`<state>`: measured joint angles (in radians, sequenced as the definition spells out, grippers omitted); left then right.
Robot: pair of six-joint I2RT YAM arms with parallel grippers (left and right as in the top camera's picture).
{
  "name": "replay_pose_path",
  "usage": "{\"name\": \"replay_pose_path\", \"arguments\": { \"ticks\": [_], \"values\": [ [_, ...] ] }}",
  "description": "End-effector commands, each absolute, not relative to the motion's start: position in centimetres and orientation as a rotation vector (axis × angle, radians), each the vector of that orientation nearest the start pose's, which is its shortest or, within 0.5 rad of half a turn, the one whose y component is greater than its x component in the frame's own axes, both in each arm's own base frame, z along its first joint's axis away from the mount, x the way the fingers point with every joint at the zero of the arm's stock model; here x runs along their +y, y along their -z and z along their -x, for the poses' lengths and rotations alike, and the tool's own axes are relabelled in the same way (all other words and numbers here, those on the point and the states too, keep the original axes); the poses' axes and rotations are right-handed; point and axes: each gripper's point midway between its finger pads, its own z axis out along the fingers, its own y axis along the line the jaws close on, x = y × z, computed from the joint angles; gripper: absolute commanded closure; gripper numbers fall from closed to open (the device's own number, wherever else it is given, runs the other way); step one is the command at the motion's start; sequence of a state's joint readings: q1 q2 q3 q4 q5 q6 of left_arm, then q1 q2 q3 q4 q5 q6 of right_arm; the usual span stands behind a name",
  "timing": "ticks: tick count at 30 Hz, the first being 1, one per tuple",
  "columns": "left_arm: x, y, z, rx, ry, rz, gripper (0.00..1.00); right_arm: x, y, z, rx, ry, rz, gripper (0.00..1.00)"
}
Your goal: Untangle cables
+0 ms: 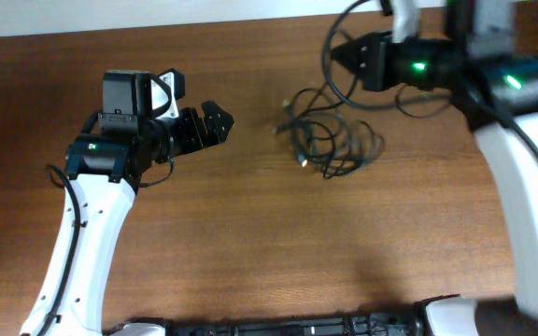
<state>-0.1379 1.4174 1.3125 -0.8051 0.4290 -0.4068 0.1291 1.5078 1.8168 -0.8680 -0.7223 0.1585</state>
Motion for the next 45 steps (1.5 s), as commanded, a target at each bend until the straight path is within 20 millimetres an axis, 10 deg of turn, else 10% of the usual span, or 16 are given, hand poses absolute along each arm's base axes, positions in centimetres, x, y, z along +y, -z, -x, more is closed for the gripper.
{"name": "replay_pose_path", "arguments": {
  "ticks": [1,6,22,35,45],
  "values": [
    [-11.9,-23.1,-35.8,2.502,0.741,0.132,0.01,16.0,-47.7,-33.6,1.826,-0.890,0.460,0.96],
    [-11.9,-23.1,-35.8,2.502,0.741,0.132,0.01,15.0,-55.6,-29.0,1.524,-0.795,0.511,0.96],
    [-11.8,-22.7,-35.3,2.527,0.739,0.141,0.01,11.5,-62.8,-29.0,1.285,-0.727,0.244,0.96],
    [-11.8,-22.7,-35.3,2.527,0.740,0.141,0.01,6.0,-73.5,-26.1,0.739,-0.612,0.028,0.96],
    [-11.8,-22.6,-35.2,2.535,0.739,0.144,0.01,0.0,-64.2,-36.6,1.115,-0.160,-0.299,0.96]
  ]
}}
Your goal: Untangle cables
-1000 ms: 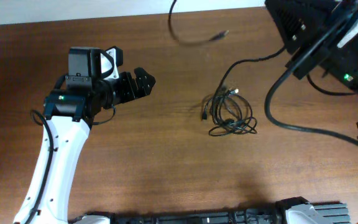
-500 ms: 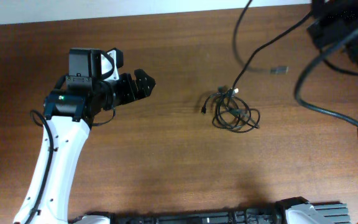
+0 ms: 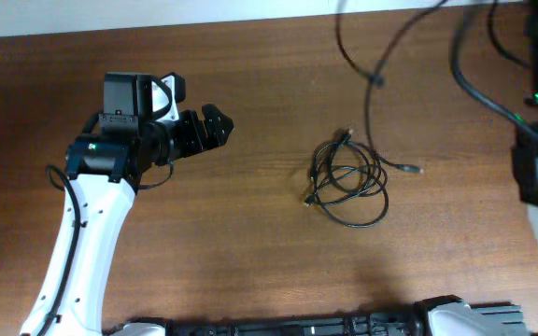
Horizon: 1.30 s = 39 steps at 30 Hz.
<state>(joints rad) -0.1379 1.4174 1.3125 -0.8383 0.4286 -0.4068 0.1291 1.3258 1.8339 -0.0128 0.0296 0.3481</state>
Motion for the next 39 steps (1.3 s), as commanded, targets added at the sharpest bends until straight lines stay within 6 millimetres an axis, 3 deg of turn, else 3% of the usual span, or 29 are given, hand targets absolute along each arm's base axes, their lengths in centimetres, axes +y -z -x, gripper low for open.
{"name": "replay_pose_path", "arguments": {
  "ticks": [1,4,8,14,21,29,37,38,39],
  "values": [
    [-11.8,-22.6,-35.2,2.535,0.739,0.144,0.01,-1.1,-63.1,-37.1,1.148,-0.081,-0.335,0.96],
    [-11.8,-22.6,-35.2,2.534,0.739,0.144,0.01,-4.6,-61.1,-37.3,1.212,0.143,-0.430,0.96],
    [-11.8,-22.6,-35.2,2.534,0.739,0.144,0.01,-9.7,-58.8,-35.9,1.283,0.421,-0.551,0.96],
    [-11.8,-22.6,-35.2,2.535,0.739,0.144,0.01,-17.1,-52.8,-33.1,1.491,0.715,-0.716,0.96],
    [-11.8,-22.6,-35.2,2.535,0.739,0.144,0.01,-26.5,-46.3,-27.3,1.646,0.951,-1.015,0.96],
    [-11.8,-22.6,-35.2,2.535,0.739,0.144,0.01,-33.0,-39.8,-22.1,1.755,0.861,-1.307,0.96],
    [-11.8,-22.6,-35.2,2.535,0.739,0.144,0.01,-37.4,-32.0,-21.2,1.906,0.529,-1.465,0.96],
    [-11.8,-22.6,-35.2,2.535,0.739,0.144,0.01,-37.7,-30.9,-21.1,1.929,0.504,-1.488,0.86],
    [-11.8,-22.6,-35.2,2.535,0.739,0.144,0.01,-37.8,-30.0,-21.0,1.950,0.486,-1.506,0.65]
  ]
}}
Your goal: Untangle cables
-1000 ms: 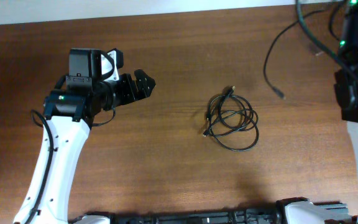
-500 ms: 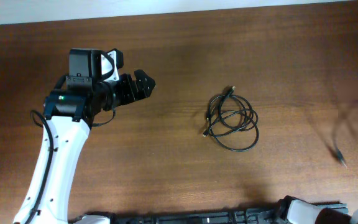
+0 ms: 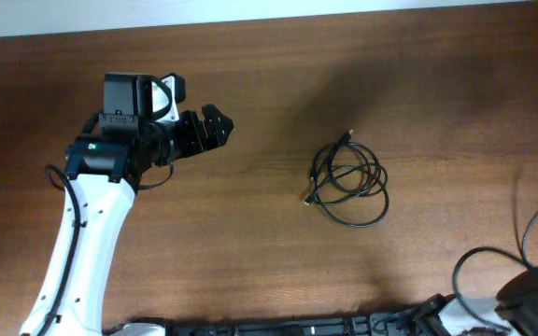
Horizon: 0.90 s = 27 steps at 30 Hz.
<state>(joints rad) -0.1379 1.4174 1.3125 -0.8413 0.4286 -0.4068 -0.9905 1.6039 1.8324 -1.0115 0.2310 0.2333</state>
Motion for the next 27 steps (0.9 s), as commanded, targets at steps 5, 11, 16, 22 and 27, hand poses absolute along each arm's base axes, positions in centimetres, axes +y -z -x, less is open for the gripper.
{"name": "replay_pose_path", "arguments": {
  "ticks": [5,11,16,22,27],
  "values": [
    [-11.8,-22.6,-35.2,2.535,0.739,0.144,0.01,-38.0,-27.0,-21.1,2.031,0.439,-1.559,0.01],
    [-11.8,-22.6,-35.2,2.535,0.739,0.144,0.01,-36.5,-25.8,-22.5,2.085,0.282,-1.534,0.01],
    [-11.8,-22.6,-35.2,2.535,0.739,0.144,0.01,-33.0,-25.1,-24.8,2.191,0.003,-1.393,0.01],
    [-11.8,-22.6,-35.2,2.535,0.739,0.144,0.01,-26.9,-22.8,-28.0,2.367,-0.270,-1.171,0.01],
    [-11.8,-22.6,-35.2,2.535,0.739,0.144,0.01,-21.5,-20.0,-30.8,2.538,-0.361,-0.985,0.01]
  ]
}}
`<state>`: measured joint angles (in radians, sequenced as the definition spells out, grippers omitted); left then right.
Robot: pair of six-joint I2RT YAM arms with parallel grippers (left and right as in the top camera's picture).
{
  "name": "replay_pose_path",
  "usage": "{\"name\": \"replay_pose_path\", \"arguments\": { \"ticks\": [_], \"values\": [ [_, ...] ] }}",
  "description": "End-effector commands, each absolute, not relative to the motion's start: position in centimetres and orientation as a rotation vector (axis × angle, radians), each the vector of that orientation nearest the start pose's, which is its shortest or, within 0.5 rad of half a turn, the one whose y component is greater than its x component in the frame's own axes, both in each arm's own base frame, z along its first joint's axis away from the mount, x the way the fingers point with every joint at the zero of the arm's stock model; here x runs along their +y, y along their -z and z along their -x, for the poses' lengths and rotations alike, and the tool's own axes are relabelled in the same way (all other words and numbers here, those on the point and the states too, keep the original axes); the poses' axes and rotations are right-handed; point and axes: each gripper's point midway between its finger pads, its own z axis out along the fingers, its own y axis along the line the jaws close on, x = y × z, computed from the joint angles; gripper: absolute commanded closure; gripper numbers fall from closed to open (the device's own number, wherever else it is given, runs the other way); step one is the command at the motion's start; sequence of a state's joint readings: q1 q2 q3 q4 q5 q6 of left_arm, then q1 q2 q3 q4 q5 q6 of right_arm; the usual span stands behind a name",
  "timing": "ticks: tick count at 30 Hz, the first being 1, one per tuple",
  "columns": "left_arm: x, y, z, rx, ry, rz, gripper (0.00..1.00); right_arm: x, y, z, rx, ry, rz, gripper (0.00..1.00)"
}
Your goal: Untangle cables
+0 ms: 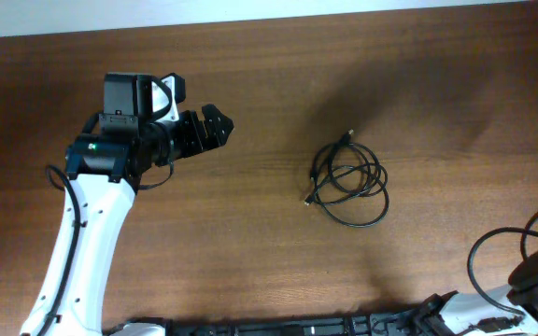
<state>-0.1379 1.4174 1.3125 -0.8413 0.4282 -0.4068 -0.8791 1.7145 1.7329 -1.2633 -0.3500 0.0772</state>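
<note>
A black cable coil [348, 183] lies on the wooden table right of centre, loosely looped, with small plugs sticking out at its top and left. A second thin black cable [479, 257] loops in from the bottom right corner, where it runs to the dark end of my right arm. The right arm's fingers are hidden there. My left gripper [219, 122] hovers over the table well left of the coil, pointing right, its fingers slightly apart with nothing between them.
The table's far edge [269, 21] meets a white wall at the top. A dark rail [278, 327] runs along the near edge. The left arm's white link [77, 252] slants across the left side.
The right arm's dark end at the bottom right corner has risen slightly, and the cable loop beside it has shifted. The coil and the left arm have not moved.
The right gripper was at the top right above a tangled heap of cables. Then one cable hung stretched away from a smaller coil left on the table. After that the right arm was down at the bottom right corner with that cable, where it stays.
</note>
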Motion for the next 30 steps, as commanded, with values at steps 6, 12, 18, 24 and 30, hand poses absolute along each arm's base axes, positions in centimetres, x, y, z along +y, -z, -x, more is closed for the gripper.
{"name": "replay_pose_path", "arguments": {
  "ticks": [6,12,18,24,30],
  "values": [
    [-11.8,-22.6,-35.2,2.535,0.739,0.144,0.01,-13.0,-16.9,-34.2,2.753,-0.397,-0.347,0.01],
    [-11.8,-22.6,-35.2,2.535,0.739,0.144,0.01,-5.2,-13.0,-35.5,2.787,-0.413,0.259,0.01],
    [-11.8,-22.6,-35.2,2.535,0.739,0.144,0.01,0.8,-8.3,-34.4,2.713,-0.416,0.793,0.01],
    [-11.8,-22.6,-35.2,2.535,0.739,0.144,0.01,3.6,-6.1,-33.7,2.664,-0.424,0.948,0.01],
    [-11.8,-22.6,-35.2,2.535,0.739,0.144,0.01,4.4,-5.1,-32.3,2.652,-0.446,1.059,0.03]
  ]
}}
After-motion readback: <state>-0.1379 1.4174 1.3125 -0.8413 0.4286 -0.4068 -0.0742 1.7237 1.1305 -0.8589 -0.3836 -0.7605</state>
